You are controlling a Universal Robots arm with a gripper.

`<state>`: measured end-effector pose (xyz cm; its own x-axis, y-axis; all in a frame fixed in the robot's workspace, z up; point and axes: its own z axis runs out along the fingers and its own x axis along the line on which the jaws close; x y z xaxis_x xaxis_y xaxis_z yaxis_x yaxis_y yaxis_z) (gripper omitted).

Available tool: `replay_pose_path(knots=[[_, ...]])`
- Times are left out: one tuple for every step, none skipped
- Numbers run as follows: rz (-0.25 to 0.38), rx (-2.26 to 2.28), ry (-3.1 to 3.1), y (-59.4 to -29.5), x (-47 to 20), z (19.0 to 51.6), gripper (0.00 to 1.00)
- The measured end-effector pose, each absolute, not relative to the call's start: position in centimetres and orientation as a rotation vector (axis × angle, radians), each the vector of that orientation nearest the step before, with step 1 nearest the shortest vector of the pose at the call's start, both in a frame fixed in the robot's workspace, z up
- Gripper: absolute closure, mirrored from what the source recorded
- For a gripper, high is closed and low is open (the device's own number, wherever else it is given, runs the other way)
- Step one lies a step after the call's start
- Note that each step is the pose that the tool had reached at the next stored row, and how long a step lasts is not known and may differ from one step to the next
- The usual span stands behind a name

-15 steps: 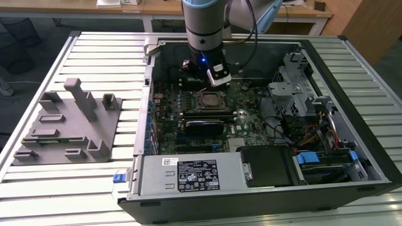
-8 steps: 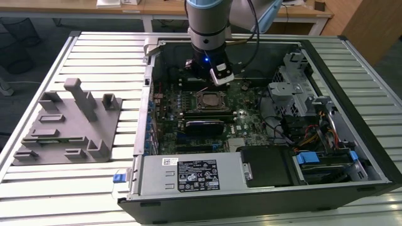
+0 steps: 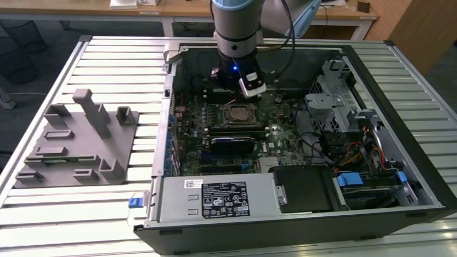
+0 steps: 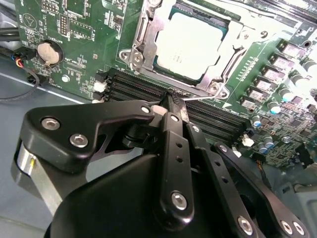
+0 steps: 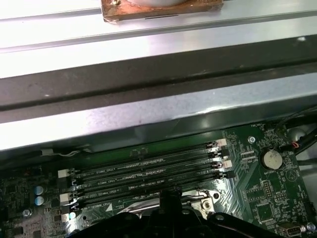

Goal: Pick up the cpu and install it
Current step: 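Install the first cpu locking lever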

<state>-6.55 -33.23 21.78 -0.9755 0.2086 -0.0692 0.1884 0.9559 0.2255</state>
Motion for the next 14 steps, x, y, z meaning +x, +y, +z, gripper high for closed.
replay_pose_path(knots=[[0.334, 0.310, 3.011, -33.24, -6.55, 21.75, 0.89], [0.334, 0.313, 3.004, -33.24, -6.55, 21.71, 0.89], [0.334, 0.315, 2.997, -33.24, -6.55, 21.68, 0.89], [0.334, 0.318, 2.991, -33.24, -6.55, 21.65, 0.89], [0.334, 0.319, 2.984, -33.23, -6.55, 21.61, 0.89], [0.334, 0.322, 2.980, -33.21, -6.55, 21.58, 0.89], [0.331, 0.326, 2.979, -33.14, -6.55, 21.55, 0.89], [0.328, 0.327, 2.979, -32.99, -6.55, 21.52, 0.89], [0.328, 0.326, 2.979, -32.88, -6.56, 21.48, 0.89], [0.325, 0.326, 2.979, -32.74, -6.57, 21.42, 0.89], [0.319, 0.326, 2.980, -32.61, -6.58, 21.35, 0.89], [0.313, 0.325, 2.980, -32.52, -6.58, 21.24, 0.89], [0.305, 0.325, 2.980, -32.43, -6.58, 21.13, 0.89], [0.296, 0.324, 2.979, -32.35, -6.58, 21.03, 0.89]])
